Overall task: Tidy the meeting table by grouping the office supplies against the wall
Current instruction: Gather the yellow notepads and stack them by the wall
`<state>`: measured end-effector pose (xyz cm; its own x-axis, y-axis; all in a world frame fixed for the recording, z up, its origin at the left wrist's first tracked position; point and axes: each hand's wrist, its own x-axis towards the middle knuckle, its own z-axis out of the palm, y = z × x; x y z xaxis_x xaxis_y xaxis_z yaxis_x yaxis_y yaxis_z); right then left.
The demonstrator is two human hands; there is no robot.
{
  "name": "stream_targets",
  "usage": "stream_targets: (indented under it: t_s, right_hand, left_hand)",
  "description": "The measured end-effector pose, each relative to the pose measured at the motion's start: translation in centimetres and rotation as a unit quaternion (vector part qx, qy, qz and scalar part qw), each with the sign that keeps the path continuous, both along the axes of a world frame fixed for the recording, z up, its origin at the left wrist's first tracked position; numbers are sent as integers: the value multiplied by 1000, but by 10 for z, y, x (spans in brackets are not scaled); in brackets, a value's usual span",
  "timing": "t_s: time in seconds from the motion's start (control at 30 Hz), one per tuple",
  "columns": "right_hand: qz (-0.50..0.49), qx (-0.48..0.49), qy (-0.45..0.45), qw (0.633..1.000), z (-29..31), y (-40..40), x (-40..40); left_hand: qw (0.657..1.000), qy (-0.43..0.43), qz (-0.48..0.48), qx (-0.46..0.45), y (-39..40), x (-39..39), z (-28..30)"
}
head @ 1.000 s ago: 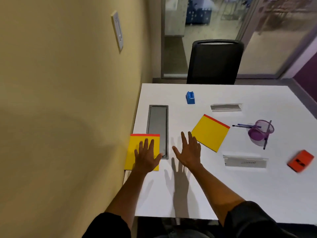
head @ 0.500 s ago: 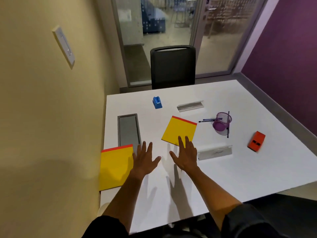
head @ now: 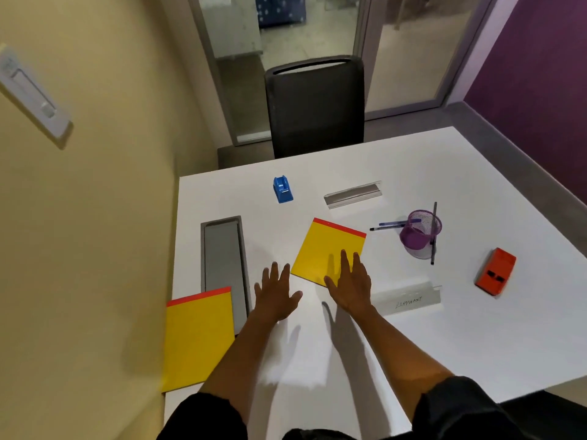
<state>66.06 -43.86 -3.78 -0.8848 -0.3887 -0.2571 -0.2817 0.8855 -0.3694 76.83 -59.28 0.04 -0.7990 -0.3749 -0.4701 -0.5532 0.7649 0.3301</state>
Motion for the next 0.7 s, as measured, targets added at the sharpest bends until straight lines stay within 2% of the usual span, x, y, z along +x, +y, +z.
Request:
stream_targets:
  t_s: [0.13, 0.33, 0.47, 0.7]
  right_hand:
    - [-20, -9, -26, 999, -12, 0, -21]
    - [-92, -81, -84, 989, -28, -2, -44]
    - [-112, -74, -112, 985, -40, -5, -58]
    - [-168, -76, -83, 979, -56, -18, -77]
  left_hand:
    - [1000, -19, -11, 12, 0, -24, -15]
    - [998, -42, -12, 45, -3, -61, -37]
    - [996, -55, 3, 65, -8, -85, -49]
    - [995, -66, 21, 69, -23, -116, -72]
